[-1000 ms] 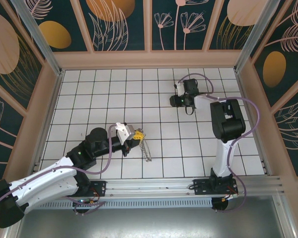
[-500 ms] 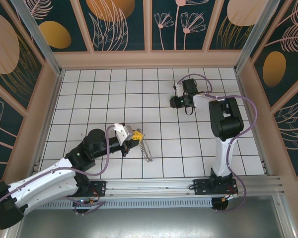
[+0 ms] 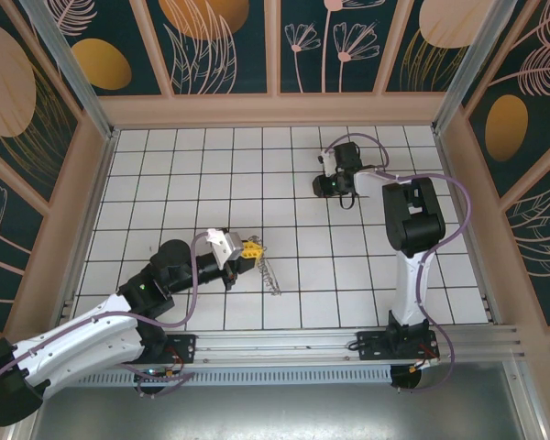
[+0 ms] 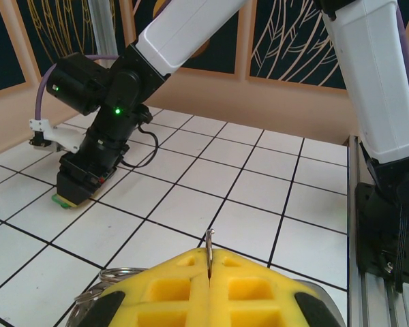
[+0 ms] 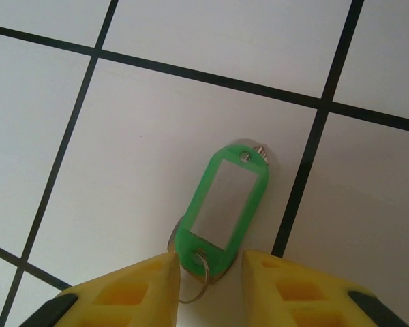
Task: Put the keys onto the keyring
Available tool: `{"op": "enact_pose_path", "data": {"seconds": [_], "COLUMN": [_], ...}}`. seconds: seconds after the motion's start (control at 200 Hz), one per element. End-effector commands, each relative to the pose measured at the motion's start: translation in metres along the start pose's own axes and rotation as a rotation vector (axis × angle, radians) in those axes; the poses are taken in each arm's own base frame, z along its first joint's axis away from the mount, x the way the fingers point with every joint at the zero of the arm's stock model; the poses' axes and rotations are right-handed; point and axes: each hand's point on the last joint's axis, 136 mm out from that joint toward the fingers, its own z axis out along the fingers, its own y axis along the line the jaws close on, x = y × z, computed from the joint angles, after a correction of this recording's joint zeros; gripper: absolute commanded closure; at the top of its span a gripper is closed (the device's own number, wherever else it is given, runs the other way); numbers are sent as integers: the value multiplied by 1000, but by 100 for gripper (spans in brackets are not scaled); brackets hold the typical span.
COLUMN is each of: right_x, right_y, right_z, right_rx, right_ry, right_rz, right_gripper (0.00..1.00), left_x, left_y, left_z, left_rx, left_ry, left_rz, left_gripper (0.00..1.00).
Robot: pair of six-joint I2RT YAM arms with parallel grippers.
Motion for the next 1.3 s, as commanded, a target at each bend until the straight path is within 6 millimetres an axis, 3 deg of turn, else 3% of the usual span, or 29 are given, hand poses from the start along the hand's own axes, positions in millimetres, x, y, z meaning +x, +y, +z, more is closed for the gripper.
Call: {"op": "enact_pose_path", "data": {"seconds": [0.0,0.48,0.861,0.986,1.296], "right_x": [5,11,10,8,9], "right_y": [1,8,12,16,30], "right_z": [6,11,4,-2,-33], "right_rx": [12,51,45,27,-26], "right_ry": [37,71,50,25,-49], "right_rz": [-8,-56,-58,-61,-84], "right_gripper": [72,79,94,100,100], "left_x": [-16,-13,-13,-12,-15], "left_y": [-2,0,2,3,4], "left_z": [-2,-1,-1,-1,-3], "left_rx": [6,-3,-17,-21,-28], "left_ry": [-63,-50,-45,-43,-47], "left_rz": [21,19,14,13,7], "left_gripper": [100,100,100,100,100]}}
